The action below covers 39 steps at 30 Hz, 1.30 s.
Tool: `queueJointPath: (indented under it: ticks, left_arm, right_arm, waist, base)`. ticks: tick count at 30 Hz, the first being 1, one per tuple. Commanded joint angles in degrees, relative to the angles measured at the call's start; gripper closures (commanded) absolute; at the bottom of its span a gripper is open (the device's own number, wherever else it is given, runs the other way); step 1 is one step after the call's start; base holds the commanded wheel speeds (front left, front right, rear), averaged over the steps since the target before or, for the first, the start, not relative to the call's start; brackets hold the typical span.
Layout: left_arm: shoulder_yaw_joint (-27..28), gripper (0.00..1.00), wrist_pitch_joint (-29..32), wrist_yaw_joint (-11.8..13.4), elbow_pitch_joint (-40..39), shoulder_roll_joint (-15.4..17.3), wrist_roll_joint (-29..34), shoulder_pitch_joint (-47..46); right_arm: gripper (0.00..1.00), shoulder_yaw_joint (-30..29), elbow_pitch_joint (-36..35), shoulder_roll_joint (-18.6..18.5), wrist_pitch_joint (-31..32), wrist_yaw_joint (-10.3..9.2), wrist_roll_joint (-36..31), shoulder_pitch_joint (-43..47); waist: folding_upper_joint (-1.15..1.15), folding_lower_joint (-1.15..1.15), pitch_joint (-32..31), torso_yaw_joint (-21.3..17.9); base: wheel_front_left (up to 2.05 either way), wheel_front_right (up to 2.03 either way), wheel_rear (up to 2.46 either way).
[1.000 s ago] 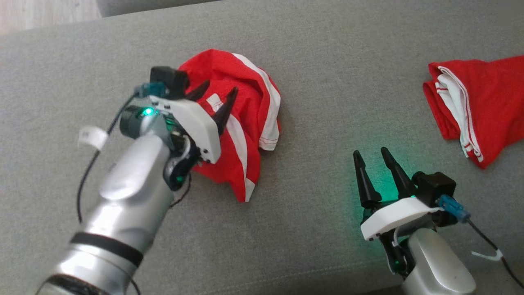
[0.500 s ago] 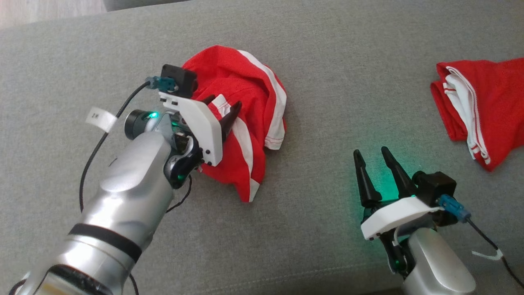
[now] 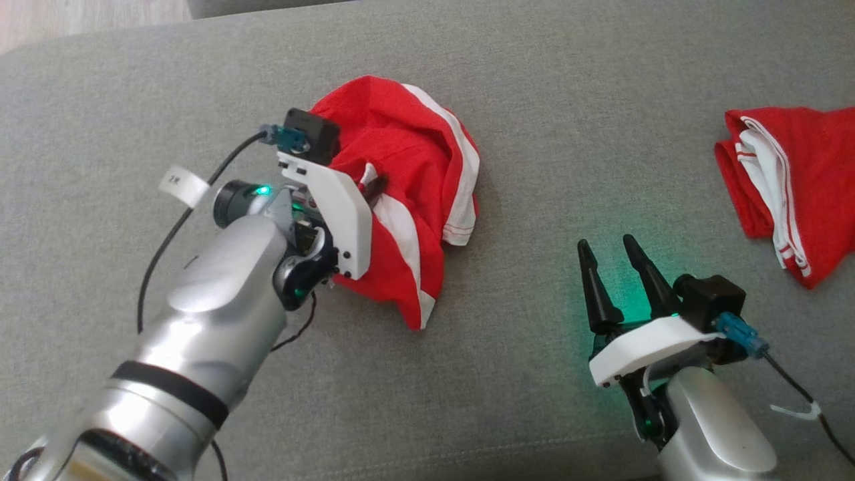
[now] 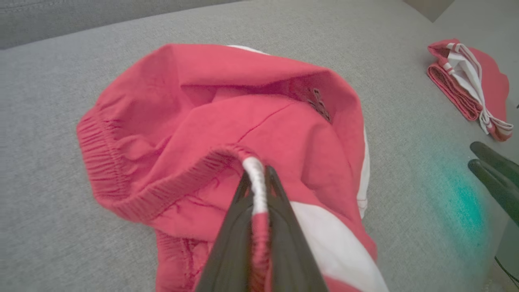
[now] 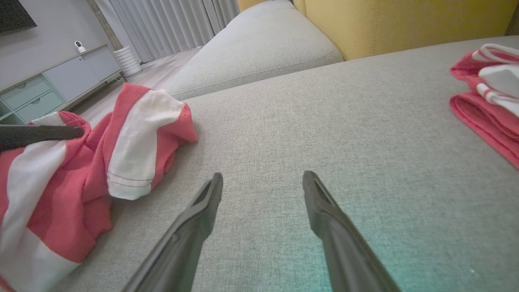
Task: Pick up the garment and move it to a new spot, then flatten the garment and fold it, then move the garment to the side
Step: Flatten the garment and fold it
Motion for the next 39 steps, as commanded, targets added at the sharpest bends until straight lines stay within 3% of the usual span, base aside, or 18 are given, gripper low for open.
queueJointPath:
  ticks: [1, 6, 12, 17, 24, 32, 33, 36, 37, 39]
  left_arm:
    - [1.5, 1.0, -0.8, -0.3, -2.1, 2.1, -0.2, -3.6]
    - [2.0, 1.0, -7.6, 0.4, -4.6, 1.6, 1.7, -5.1]
    - [2.2, 1.0, -17.0, 2.5, -9.0, -2.4, 4.5, -9.3]
    - [3.9, 1.0, -24.9, 6.4, -12.4, -4.7, 5.5, -13.7]
    - [11.1, 1.0, -26.5, 13.0, -18.0, -5.1, 5.8, -11.5]
    - [20.0, 0.99, -26.6, 9.8, -16.0, -2.5, 8.8, 9.3]
    - [21.5, 0.91, -26.6, 9.6, -15.3, -2.2, 9.2, 12.1]
    - [25.5, 0.37, -26.6, 8.8, -13.3, -1.8, 10.9, 18.9]
    - [25.5, 0.37, -26.6, 8.8, -13.3, -1.8, 10.9, 18.9]
    - [28.2, 0.0, -26.6, 8.0, -12.9, -1.9, 12.3, 21.8]
  right_arm:
    - [0.0, 1.2, -1.4, 0.3, -0.6, 0.37, -0.4, -1.4]
    - [0.0, 1.3, -1.1, 0.3, -0.6, 0.37, -0.1, -1.5]
    - [0.0, 1.4, 0.2, 0.3, -0.6, 0.37, 0.2, -0.9]
    - [0.0, 2.1, 1.0, 0.3, -0.6, 0.37, 1.0, -1.1]
    - [0.0, 1.2, 1.0, 0.3, -0.6, 0.37, 1.3, -1.6]
    - [0.0, -2.0, 0.4, 0.3, -0.6, 0.37, 0.3, -1.7]
    - [0.0, -2.2, 0.3, 0.3, -0.6, 0.37, -0.1, -1.7]
    - [0.0, -2.6, 0.4, 0.3, -0.6, 0.37, -0.9, -1.7]
    - [0.0, -2.6, 0.4, 0.3, -0.6, 0.37, -0.9, -1.7]
    - [0.0, -2.7, 0.5, 0.3, -0.6, 0.37, -1.4, -1.8]
  waist:
    - [0.0, 0.0, 0.0, 0.0]
    - [0.0, 0.0, -0.5, -0.3]
    - [0.0, 0.0, -1.5, -1.6]
    - [0.0, 0.0, -1.6, -3.2]
    - [0.0, 0.0, -1.1, -3.4]
    - [0.0, 0.0, -0.8, 0.2]
    - [0.0, 0.0, -0.8, 0.6]
    - [0.0, 0.0, -0.8, 2.0]
    - [0.0, 0.0, -0.8, 2.0]
    - [0.0, 0.0, -1.0, 2.7]
  base:
    - [0.0, 0.0, 0.0]
    - [0.0, 0.0, 0.0]
    - [0.0, 0.0, 0.0]
    - [0.0, 0.0, 0.0]
    - [0.0, 0.0, 0.0]
    - [0.0, 0.0, 0.0]
    - [0.0, 0.0, 0.0]
    - [0.0, 0.0, 0.0]
    - [0.0, 0.0, 0.0]
    - [0.0, 0.0, 0.0]
